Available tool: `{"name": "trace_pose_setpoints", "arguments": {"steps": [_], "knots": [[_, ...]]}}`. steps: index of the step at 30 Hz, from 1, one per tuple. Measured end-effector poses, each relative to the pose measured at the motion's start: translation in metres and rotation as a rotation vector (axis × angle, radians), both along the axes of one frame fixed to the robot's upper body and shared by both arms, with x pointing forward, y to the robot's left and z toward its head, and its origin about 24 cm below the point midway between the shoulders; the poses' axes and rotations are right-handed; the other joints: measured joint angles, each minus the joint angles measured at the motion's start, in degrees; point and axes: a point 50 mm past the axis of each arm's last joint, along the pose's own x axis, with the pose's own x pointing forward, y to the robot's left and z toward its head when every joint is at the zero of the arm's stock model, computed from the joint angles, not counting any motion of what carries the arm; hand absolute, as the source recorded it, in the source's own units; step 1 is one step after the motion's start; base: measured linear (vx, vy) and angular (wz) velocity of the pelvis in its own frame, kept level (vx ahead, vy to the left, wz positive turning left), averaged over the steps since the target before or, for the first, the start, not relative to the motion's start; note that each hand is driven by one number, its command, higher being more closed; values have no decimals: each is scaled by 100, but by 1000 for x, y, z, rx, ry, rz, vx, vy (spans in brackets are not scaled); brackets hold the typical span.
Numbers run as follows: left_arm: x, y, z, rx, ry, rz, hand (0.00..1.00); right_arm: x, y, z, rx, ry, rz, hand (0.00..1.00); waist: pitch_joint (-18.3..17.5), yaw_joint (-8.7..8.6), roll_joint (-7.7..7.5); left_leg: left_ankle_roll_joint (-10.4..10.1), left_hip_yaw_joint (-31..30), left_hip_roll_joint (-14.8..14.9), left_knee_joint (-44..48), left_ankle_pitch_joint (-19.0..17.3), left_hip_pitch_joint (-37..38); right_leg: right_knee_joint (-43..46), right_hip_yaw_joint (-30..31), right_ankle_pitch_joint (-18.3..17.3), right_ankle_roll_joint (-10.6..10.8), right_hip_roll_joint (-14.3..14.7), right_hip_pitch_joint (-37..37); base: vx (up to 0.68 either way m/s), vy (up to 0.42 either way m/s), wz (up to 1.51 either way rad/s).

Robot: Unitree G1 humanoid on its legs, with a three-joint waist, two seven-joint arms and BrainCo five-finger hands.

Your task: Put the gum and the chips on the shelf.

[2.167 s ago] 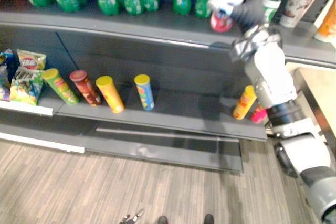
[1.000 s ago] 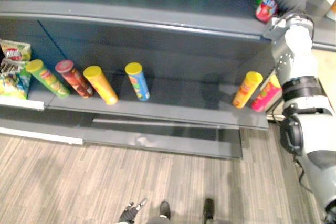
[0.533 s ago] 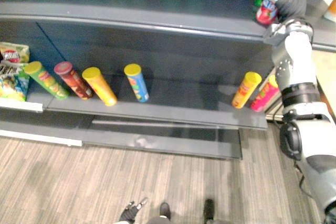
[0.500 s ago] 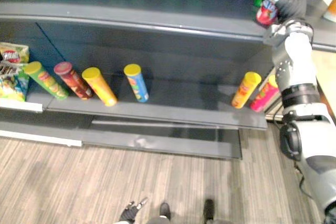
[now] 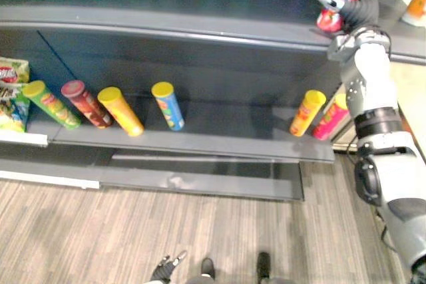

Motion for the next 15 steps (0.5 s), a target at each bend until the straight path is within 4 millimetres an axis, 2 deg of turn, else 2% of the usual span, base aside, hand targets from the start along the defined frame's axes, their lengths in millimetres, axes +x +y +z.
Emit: {"name": "trace_pose_setpoints", "arguments": {"steps": [6,9,11,15], "knots": [[1,0,0,1,-1,-1,0,0,-3,1,1,3,-13,0,0,-2,-24,2,-4,0,-3,2,0,-5,-9,1,0,0,2,0,0,0],[1,1,0,2,-2,-1,0,-2,-6,7,14,-13,-39,0,8,-12,-41,2,-4,0,-5,2,0,-15,-14,2,1,2,5,0,0,0],[1,1,0,3,-3,0,0,-5,-8,19,12,-48,-52,0,8,-13,-43,2,-4,0,-7,2,0,-18,-17,3,1,2,5,0,0,0],[-1,4,1,5,-6,31,0,-29,-8,62,-20,-238,-39,0,6,-39,-49,2,0,1,-8,2,1,-24,-14,3,1,4,4,0,0,0]]}}
